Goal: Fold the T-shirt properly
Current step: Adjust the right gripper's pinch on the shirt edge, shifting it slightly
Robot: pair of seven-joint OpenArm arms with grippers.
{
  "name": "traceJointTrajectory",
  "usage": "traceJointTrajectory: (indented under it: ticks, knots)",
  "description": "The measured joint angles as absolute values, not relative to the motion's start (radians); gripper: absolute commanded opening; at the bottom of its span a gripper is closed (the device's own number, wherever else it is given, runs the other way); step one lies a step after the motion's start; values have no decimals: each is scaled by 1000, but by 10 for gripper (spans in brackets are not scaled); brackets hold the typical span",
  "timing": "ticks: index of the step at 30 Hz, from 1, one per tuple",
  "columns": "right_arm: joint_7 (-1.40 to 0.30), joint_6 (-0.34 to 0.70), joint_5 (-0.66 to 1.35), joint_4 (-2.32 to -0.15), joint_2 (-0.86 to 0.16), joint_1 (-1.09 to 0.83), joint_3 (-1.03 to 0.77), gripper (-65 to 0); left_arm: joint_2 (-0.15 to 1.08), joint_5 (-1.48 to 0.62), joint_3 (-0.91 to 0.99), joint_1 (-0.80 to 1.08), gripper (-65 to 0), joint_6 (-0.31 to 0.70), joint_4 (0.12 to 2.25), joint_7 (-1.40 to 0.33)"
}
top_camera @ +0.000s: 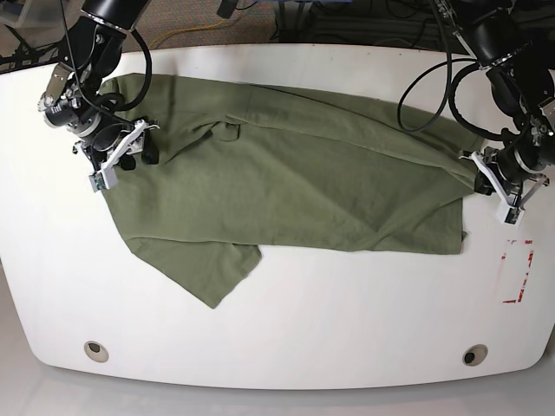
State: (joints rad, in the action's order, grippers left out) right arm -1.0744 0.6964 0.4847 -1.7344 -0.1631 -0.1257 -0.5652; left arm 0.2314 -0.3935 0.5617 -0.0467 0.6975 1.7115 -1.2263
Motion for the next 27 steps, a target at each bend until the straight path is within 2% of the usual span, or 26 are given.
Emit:
traceJointTrajectory:
  ticks: [1,4,12,19,20,21,24,25,27]
  knots:
    - [-1077,696,485,-1724,-163,-125,-565,-219,232,-393,562,-47,-650,698,1711,-1226]
    - [-1076,696,485,-1696,-163,-125,-564,-208,231,-394,562,-47,-650,698,1711,-1226]
    - [-1073,697,485,-1626,-158,-124,-479,-212,231,-394,562,-47,-650,697,1711,-1226]
    - [-1030,696,486,-1582,-160,-126,-484,-227,232,-398,562,-47,-650,698,1711,-1225]
    - [-1023,696,485,-1582,-160,-126,-484,-255,231,-397,562,-47,-650,698,1711,-1226]
    - [-1023,696,485,-1582,-160,-125,-484,-319,231,-397,562,-47,-650,698,1711,-1226]
    - [-1022,697,484,-1581,-158,-126,-482,-530,233,-394,562,-47,-650,697,1711,-1226]
    - [-1021,697,485,-1581,-158,-126,-482,-633,233,-394,562,-47,-650,698,1711,-1226]
    - [-1021,696,483,-1581,-159,-126,-482,-650,233,-394,562,-47,-650,698,1711,-1226]
